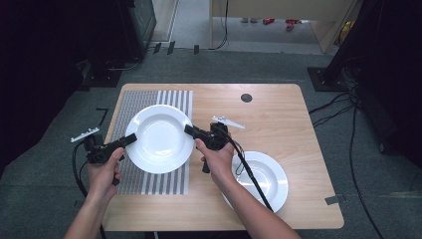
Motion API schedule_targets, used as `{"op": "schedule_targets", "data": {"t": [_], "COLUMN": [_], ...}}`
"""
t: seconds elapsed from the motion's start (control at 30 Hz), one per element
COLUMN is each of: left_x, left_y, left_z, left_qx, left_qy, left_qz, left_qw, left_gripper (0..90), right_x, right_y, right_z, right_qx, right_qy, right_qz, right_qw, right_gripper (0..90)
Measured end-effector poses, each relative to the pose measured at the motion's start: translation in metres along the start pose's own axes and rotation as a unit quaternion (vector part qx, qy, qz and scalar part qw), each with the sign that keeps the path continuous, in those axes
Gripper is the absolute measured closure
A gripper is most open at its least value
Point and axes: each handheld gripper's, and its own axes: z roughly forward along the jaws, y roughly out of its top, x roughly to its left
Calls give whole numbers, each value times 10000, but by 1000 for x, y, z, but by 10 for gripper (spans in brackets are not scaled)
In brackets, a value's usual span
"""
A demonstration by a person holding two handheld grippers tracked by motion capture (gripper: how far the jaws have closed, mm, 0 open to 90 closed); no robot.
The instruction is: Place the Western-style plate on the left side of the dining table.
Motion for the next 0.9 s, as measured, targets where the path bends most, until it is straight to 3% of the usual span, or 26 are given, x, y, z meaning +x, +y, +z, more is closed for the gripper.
{"op": "schedule_targets", "data": {"t": [0.4,0.57,0.9], "left_x": [26,35,62], "left_y": [8,11,17], "left_z": [14,18,32], "left_qx": [18,29,108], "left_qy": [308,507,744], "left_qz": [-247,-224,-541], "left_qw": [9992,9985,9957], "left_gripper": [730,727,722], "right_x": [-12,-17,-24], "right_y": [-1,-1,-1], "right_z": [37,55,91], "right_qx": [139,180,293], "right_qy": [-30,-106,-323], "right_qz": [343,447,527], "right_qw": [9993,9988,9977], "right_gripper": [796,791,784]}}
